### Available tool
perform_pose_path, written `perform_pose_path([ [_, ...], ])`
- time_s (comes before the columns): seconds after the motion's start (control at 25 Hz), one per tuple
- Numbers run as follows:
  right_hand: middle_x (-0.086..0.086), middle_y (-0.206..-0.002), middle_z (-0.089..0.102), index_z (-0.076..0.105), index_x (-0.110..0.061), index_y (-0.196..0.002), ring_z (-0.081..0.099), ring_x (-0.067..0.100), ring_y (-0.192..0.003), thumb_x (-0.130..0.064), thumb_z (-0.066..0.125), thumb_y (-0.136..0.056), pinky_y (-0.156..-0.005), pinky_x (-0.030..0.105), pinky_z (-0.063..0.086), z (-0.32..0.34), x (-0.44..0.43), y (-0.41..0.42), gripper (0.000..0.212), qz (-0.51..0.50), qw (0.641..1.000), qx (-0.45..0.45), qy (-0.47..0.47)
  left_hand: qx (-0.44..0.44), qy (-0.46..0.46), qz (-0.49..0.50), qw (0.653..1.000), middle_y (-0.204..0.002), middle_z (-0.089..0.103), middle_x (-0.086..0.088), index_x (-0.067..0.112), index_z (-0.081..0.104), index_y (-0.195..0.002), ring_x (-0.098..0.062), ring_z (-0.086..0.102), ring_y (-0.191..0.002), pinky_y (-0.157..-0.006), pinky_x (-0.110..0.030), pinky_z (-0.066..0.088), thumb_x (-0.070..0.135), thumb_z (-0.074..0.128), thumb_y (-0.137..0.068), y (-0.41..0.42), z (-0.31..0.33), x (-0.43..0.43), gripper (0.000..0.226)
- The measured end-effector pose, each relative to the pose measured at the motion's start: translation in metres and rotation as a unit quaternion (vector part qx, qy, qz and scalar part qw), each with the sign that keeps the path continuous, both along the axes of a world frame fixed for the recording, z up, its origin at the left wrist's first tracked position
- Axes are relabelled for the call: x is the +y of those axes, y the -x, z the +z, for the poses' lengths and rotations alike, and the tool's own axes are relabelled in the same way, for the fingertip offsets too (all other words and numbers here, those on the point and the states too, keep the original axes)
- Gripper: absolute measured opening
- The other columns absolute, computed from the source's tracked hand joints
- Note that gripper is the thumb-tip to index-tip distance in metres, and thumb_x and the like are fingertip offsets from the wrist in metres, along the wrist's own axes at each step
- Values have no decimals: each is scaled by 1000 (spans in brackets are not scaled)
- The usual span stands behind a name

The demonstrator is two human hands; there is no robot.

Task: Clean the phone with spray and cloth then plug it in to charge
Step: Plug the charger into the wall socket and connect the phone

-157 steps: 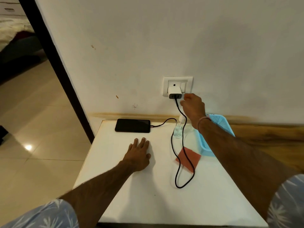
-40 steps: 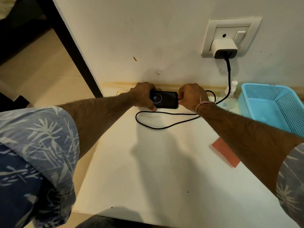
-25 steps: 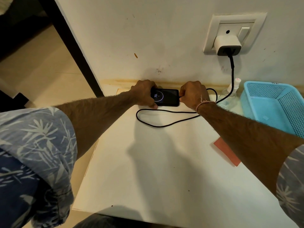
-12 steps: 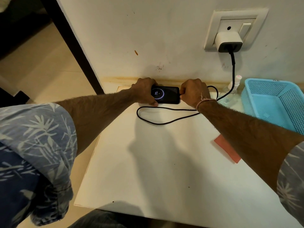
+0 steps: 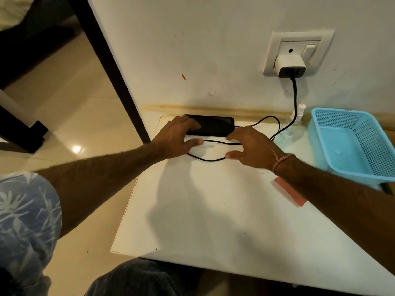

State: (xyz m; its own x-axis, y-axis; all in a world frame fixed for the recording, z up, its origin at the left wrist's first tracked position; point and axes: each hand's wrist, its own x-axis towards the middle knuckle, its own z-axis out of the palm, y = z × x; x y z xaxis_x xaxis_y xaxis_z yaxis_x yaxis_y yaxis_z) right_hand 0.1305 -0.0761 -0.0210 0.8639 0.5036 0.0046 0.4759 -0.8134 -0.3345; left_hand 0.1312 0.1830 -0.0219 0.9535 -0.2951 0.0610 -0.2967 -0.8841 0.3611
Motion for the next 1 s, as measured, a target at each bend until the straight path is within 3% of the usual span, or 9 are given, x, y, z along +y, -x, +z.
perform_pose_path([
  [0.08,3,-138,51,52,-17,-137,43,21,-129,-40,68,-87,-108,35,36,-4,-3,6,57,13,999,37,33,46,-54,-45,996,-141,54,-3,21,54,-142,-22,48,-127,-100,-31,38,61,68,-86,19,-3,7,70],
  [0.16,4,-137,52,53,-17,-136,43,21,-126,-32,66,-90,-106,33,34,-7,1,5,49,9,999,33,33,64,-96,-51,992,-142,52,-2,23,51,-147,-21,47,-127,-99,-30,39,61,68,-85,26,-10,11,75],
  [0.4,6,-114,62,68,-15,-118,55,26,-109,-17,61,-93,-92,35,46,-19,33,-12,25,2,1000,-9,17,24,-75,-12,997,-132,61,-7,17,62,-138,-24,50,-119,-90,-29,39,43,64,-96,20,-17,26,50],
  [0.56,9,-106,62,72,-16,-110,56,27,-100,-14,60,-93,-85,35,49,-25,45,-19,21,-29,999,-34,-5,14,-46,56,997,-126,63,-7,19,67,-132,-26,51,-117,-91,-35,44,38,67,-94,11,-21,30,42],
  [0.8,9,-116,60,66,-15,-121,54,28,-110,-15,61,-94,-94,38,47,-22,47,-16,28,-45,999,-20,0,33,-5,114,993,-129,62,-8,22,66,-133,-26,49,-120,-92,-33,39,41,74,-88,11,-22,25,49],
  [1.0,6,-130,56,58,-14,-130,45,26,-123,-17,65,-91,-104,35,38,-17,34,18,40,-61,996,-34,-60,61,3,170,983,-147,48,-8,23,54,-142,-29,38,-135,-109,-44,35,48,79,-82,28,-19,12,70],
])
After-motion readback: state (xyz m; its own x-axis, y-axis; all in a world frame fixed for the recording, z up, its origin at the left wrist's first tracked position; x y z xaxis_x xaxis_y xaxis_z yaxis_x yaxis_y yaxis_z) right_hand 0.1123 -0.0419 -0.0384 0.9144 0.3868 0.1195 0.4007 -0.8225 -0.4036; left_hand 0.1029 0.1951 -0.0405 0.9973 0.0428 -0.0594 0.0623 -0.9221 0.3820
